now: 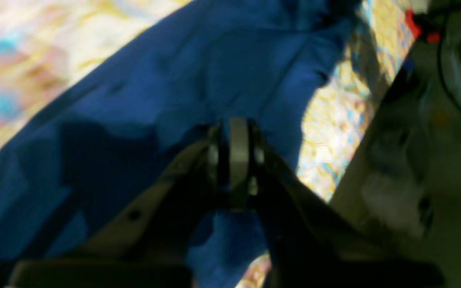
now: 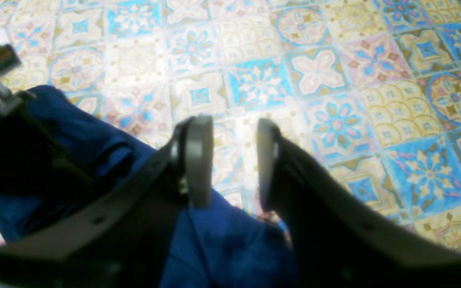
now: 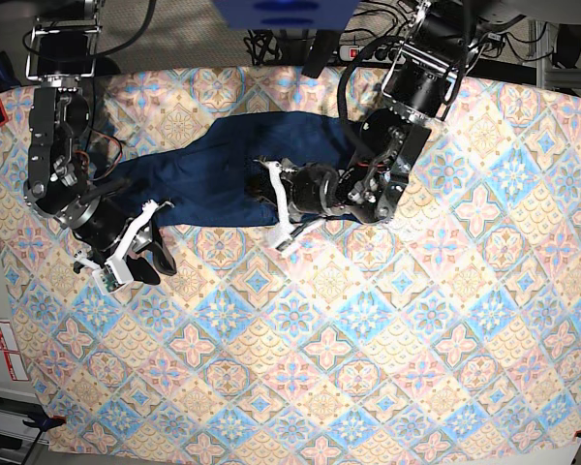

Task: Fold the T-shirt properly
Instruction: 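Press the folded end down with the left gripper and release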

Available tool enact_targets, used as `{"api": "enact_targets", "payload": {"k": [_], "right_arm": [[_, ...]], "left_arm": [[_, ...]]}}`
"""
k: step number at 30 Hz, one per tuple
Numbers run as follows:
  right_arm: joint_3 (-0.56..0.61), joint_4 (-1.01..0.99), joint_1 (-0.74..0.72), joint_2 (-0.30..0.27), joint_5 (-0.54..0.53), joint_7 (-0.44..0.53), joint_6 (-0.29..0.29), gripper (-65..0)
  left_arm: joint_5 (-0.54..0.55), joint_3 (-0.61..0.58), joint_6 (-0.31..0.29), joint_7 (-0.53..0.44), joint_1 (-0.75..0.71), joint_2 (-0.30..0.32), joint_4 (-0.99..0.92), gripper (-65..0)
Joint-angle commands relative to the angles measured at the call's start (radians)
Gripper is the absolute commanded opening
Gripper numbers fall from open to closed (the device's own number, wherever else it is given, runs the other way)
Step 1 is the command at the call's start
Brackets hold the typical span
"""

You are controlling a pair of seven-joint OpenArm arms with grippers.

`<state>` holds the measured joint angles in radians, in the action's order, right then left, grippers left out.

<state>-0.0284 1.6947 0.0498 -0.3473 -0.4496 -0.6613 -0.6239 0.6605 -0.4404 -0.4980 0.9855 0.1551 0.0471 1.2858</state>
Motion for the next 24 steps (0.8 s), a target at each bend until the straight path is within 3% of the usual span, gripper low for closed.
{"api": "enact_targets", "payload": {"k": [1,7,11,13,19,24], "right_arm": [[-0.008,0.020,-0.018,-0.012,-0.015,0.028,-0.003,-46.9],[-0.049,0.020,-0.014,-0.012,-0.015,0.028,-0.003,-46.6],[-0.123,0.020,-0.012,-0.012,-0.015,-0.010,-0.003,-46.5],[-0.170,0.020,-0.012,-0.012,-0.015,-0.079,-0.003,-46.4],[-0.235,-0.003,-0.011,-0.012,-0.015,-0.249,-0.003,-37.8],[-0.235,-0.170,-0.018,-0.012,-0.015,-0.286,-0.004,-35.4]], "left_arm": [[0.021,-0.027,-0.009,-0.009,0.021,-0.006,0.016,-62.6],[0.029,-0.056,-0.009,-0.009,0.018,-0.010,0.030,-62.6],[0.031,-0.054,-0.006,-0.007,-0.015,0.069,0.154,-62.7],[0.031,-0.047,-0.004,-0.007,-0.039,0.118,0.231,-62.7],[0.031,0.153,-0.004,-0.006,-0.154,0.168,0.309,-62.7],[0.031,0.331,-0.004,-0.004,-0.228,0.168,0.309,-62.7]]}}
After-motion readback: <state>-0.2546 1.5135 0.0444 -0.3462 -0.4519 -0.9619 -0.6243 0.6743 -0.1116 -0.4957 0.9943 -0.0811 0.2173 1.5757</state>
